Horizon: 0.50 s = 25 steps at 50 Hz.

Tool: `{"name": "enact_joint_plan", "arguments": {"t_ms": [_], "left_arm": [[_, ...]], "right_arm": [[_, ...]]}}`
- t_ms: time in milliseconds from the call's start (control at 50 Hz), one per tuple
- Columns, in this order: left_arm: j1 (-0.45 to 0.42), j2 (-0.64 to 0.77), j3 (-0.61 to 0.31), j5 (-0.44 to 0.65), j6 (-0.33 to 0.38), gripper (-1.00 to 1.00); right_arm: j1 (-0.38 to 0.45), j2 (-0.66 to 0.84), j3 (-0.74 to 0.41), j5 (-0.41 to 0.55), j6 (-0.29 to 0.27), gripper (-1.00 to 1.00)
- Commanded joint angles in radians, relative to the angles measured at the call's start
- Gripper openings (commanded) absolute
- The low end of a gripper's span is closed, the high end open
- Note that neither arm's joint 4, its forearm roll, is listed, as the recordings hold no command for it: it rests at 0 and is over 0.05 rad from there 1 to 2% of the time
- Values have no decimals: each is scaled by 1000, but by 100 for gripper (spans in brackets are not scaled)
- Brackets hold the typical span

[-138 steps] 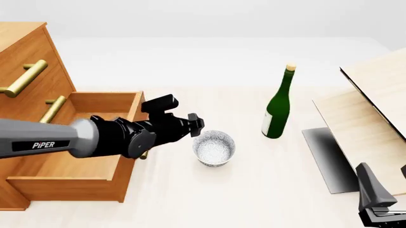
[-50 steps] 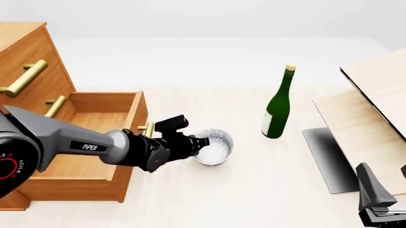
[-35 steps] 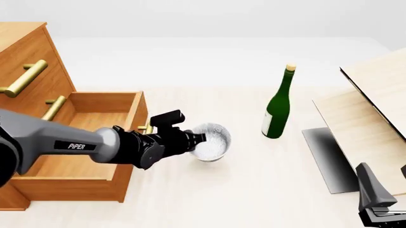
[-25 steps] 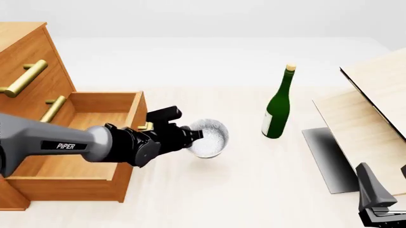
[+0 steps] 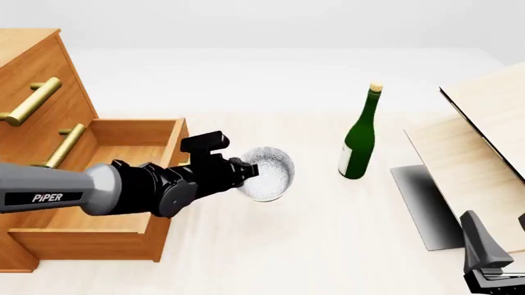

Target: Put the bowl in the bottom drawer of the cabinet and close it.

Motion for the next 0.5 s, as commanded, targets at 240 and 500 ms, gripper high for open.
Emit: {"name": "enact_joint_plan", "arguments": {"t_ms": [240,500], "left_arm": [[-6,-108,51,10,18,-100],[-2,-193,74,33,66,-100]], "right_arm": [[0,0,0,0,0,100],[0,0,0,0,0,100]]}}
